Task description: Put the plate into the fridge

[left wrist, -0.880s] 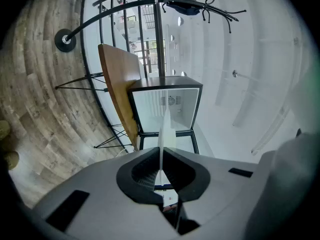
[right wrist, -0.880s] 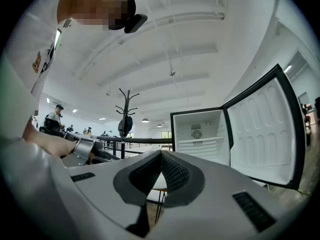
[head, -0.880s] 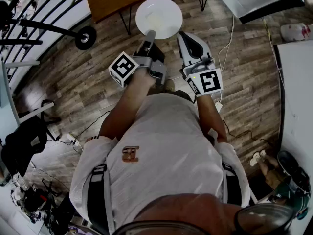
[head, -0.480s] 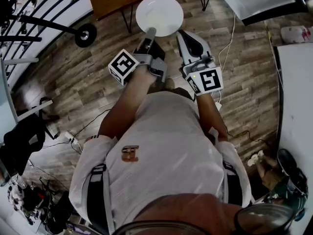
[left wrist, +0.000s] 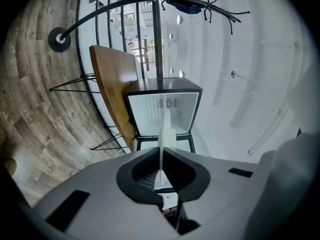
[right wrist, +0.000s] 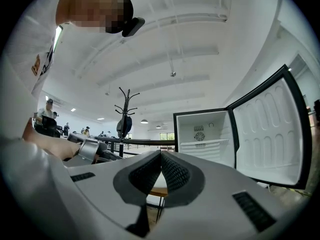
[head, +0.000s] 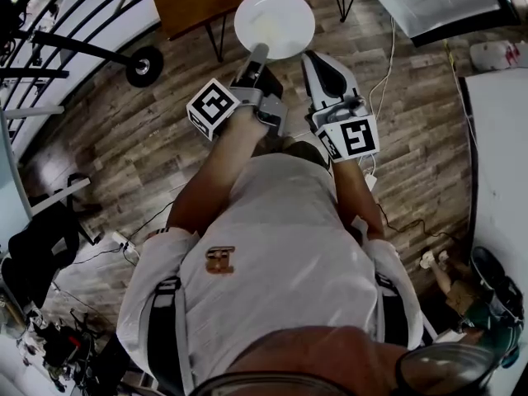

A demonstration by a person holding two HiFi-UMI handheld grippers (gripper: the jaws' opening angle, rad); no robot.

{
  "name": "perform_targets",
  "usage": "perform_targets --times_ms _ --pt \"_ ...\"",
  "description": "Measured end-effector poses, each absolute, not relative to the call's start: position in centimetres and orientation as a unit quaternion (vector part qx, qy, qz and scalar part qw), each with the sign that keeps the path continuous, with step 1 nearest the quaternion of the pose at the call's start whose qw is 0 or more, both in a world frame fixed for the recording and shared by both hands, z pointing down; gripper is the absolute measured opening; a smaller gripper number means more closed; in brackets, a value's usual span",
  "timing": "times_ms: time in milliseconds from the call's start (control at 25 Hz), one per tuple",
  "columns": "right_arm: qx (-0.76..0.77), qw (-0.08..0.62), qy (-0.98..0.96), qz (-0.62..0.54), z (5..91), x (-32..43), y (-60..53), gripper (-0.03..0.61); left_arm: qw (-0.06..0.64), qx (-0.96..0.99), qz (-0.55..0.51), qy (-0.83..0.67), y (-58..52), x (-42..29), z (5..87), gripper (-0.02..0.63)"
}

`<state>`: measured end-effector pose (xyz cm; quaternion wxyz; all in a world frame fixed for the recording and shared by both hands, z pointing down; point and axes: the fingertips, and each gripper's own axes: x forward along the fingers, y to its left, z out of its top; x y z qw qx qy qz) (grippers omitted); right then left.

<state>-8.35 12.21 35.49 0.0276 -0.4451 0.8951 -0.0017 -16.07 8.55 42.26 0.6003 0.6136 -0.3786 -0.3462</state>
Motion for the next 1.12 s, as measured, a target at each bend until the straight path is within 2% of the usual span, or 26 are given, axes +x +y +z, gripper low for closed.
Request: perform_targets --times_ms 560,920,1120 --pt "-0.480 0.030 0.877 0.002 35.7 -9.6 12.1 0.034 0.616 0.615 -0.332 -0.364 7.6 -17.7 43.2 0.028" --pt "-0.472 0.031 0.881 -0.014 37.4 -7.3 4.7 0.034 0.620 0.608 -0.324 -0.376 0.7 -15.4 44.8 0.029" --pt "-0.466 0.039 0.884 -0.005 36.4 -7.2 4.4 0.034 0.611 0.613 -0.330 -0.377 0.3 -15.4 43.9 0.028"
